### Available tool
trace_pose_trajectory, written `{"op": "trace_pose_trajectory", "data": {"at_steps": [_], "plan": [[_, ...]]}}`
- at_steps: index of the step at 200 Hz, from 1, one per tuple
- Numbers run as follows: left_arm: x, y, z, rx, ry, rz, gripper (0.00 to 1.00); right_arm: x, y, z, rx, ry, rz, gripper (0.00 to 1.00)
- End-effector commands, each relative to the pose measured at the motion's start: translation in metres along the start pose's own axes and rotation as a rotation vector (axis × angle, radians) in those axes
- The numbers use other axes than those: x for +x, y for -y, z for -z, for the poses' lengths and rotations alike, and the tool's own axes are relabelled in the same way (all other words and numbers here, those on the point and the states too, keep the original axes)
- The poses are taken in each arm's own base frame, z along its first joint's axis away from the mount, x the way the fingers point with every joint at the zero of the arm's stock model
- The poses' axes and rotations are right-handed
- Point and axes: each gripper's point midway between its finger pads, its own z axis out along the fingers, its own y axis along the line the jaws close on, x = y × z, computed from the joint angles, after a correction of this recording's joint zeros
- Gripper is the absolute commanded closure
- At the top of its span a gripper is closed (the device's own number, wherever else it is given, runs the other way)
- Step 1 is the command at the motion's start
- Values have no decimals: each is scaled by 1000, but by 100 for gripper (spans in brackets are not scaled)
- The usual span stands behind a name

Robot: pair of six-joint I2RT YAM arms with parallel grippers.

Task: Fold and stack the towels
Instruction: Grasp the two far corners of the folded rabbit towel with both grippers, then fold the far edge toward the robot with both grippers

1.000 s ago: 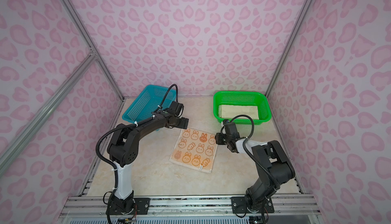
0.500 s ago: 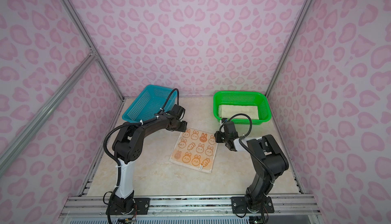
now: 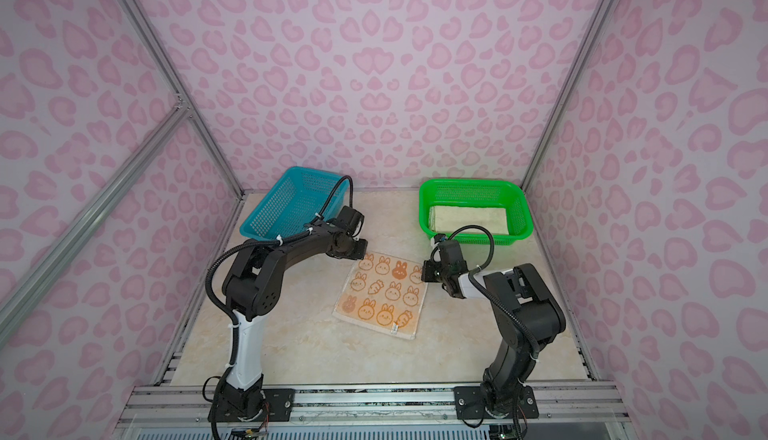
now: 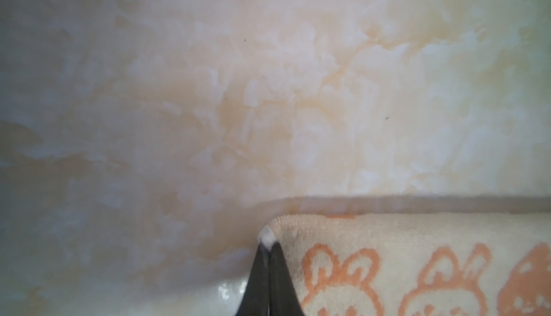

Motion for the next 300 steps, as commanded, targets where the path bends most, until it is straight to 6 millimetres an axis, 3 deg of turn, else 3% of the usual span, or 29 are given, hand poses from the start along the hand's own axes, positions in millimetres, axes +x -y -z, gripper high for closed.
{"op": "trace_pose_trajectory", "data": {"at_steps": [1, 85, 143, 186, 189, 203, 300], "plan": [[-7, 3, -3, 13, 24, -5, 97, 0, 0, -1, 0, -12, 34, 100], [-55, -1, 42, -48, 214, -49, 97, -52, -6, 3, -10, 73, 133, 100], [-73, -3, 70, -76, 313, -70, 97, -71, -12, 9, -43, 105, 205, 100], [-66, -5, 82, -72, 338, -64, 97, -68, -27, 20, -114, 108, 233, 100], [-57, -7, 78, -76, 319, -63, 97, -67, -28, 21, -120, 106, 235, 100], [-52, -8, 84, -73, 325, -58, 97, -63, -35, 28, -147, 104, 237, 100], [2, -11, 132, -57, 340, -36, 97, -5, -75, 72, -190, 24, 356, 100]]}}
